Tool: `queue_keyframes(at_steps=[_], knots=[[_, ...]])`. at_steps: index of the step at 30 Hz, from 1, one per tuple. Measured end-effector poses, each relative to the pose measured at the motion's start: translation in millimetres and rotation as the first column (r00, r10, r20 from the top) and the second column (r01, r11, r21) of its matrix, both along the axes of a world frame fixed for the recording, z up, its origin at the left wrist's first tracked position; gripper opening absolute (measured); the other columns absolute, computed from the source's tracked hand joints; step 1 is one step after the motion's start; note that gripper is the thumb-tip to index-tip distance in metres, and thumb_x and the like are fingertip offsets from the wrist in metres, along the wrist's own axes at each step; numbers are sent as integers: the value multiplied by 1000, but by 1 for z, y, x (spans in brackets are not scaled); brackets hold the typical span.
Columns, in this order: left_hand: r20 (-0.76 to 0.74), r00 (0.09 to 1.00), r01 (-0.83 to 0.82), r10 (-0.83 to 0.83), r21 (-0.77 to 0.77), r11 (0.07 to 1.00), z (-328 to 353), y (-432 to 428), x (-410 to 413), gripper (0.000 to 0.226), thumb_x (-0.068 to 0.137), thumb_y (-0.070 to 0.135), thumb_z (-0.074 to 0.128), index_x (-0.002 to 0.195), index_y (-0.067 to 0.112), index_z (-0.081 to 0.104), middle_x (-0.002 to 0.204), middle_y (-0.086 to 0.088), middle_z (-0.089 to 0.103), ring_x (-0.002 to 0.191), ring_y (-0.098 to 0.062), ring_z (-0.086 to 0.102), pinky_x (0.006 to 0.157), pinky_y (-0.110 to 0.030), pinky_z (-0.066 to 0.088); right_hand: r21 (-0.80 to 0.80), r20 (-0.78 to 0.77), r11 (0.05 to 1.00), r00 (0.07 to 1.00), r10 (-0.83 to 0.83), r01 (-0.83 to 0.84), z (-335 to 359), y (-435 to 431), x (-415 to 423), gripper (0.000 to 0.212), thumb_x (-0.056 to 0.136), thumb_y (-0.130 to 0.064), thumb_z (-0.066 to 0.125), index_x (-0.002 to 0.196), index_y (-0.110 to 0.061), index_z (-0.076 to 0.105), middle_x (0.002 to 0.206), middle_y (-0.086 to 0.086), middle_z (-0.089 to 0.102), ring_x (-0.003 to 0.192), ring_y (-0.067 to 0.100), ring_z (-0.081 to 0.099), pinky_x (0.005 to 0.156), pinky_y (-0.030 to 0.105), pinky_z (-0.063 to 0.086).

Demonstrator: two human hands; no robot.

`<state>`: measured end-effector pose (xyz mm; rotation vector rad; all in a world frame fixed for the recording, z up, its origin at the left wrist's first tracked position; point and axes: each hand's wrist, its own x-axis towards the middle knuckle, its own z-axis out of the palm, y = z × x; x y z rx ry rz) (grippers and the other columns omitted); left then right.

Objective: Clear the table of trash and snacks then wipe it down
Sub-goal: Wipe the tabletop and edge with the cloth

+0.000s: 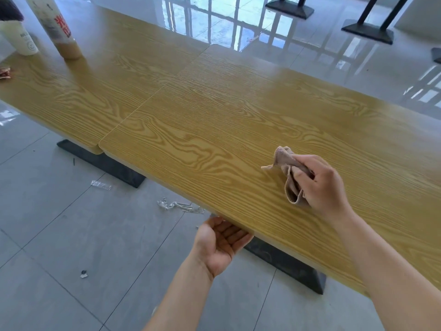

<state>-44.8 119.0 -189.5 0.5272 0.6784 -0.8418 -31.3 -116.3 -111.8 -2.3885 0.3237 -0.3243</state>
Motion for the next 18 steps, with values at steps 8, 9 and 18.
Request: queue_keyframes(at_steps=[8, 9, 18], knots=[[-6, 1000, 14, -13, 36, 999, -2, -10, -6, 39, 93, 15, 41, 95, -7, 74, 106, -28, 72, 94, -41, 73, 77, -50, 62, -359, 57, 916, 976, 210, -177, -26, 59, -32, 28, 80, -30, 78, 107, -23, 75, 111, -10, 67, 86, 18, 49, 74, 32, 48], [14, 1000, 9, -9, 36, 999, 0, -11, -7, 39, 92, 14, 41, 89, -5, 76, 100, -26, 73, 88, -38, 74, 72, -47, 62, -345, 93, 919, 967, 237, -191, -27, 69, -38, 26, 79, -27, 78, 104, -23, 76, 108, -11, 67, 83, 19, 50, 73, 33, 50], [239, 962, 115, -134, 95, 989, 14, -7, -14, 58, 102, 47, 27, 82, 16, 72, 78, -8, 67, 73, -25, 69, 58, -31, 48, 77, 77, 955, 956, 282, -288, -9, 123, -69, 15, 79, -26, 72, 94, -29, 74, 90, -17, 72, 80, 10, 61, 74, 28, 51]])
